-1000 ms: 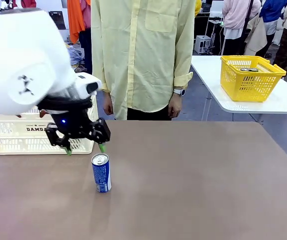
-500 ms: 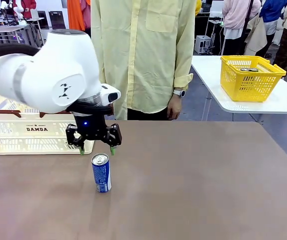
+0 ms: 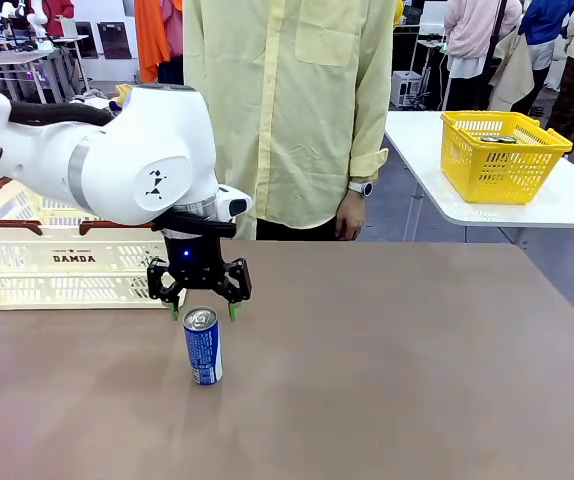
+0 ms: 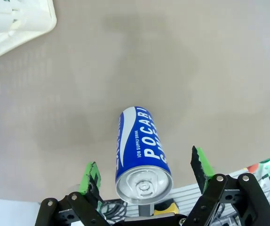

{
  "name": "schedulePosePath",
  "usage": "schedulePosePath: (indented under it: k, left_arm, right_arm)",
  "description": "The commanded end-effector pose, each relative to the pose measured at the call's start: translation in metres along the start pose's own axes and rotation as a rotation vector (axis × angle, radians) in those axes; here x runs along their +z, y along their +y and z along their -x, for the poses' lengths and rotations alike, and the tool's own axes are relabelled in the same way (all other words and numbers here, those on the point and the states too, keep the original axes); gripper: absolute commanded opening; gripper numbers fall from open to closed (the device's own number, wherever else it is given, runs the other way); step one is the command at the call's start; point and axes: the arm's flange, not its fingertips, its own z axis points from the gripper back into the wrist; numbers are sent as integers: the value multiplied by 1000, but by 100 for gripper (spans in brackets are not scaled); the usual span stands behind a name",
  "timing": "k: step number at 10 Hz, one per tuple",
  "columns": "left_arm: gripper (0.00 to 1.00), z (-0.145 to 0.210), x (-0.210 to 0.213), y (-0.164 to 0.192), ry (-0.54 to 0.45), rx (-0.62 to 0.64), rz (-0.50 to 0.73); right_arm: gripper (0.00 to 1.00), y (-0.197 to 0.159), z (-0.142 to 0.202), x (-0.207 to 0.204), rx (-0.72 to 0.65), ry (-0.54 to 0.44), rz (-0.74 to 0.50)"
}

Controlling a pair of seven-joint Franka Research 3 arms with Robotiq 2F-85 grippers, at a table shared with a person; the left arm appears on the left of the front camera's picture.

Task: Place the drinks into the Shopping basket.
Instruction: Pick up one drink and place it into the Shopping basket.

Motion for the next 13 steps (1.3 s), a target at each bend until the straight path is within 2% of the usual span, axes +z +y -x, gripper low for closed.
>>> schedulePosePath:
  k: [1, 4, 10, 12, 13]
  left_arm:
    - [100, 5, -7, 2, 26, 36, -9]
    - [100, 9, -32, 1, 57, -4, 50]
    - [100, 4, -53, 3, 64, 25, 56]
    - [0, 3, -54, 4, 52, 17, 49]
    - [0, 3, -54, 4, 51, 18, 48]
  right_arm:
    - [100, -3, 2, 2, 18, 7, 17]
    - [100, -3, 2, 2, 18, 7, 17]
    - [100, -3, 2, 2, 18, 7, 17]
    - [100, -3, 2, 2, 18, 7, 17]
    - [100, -3, 2, 2, 18, 7, 17]
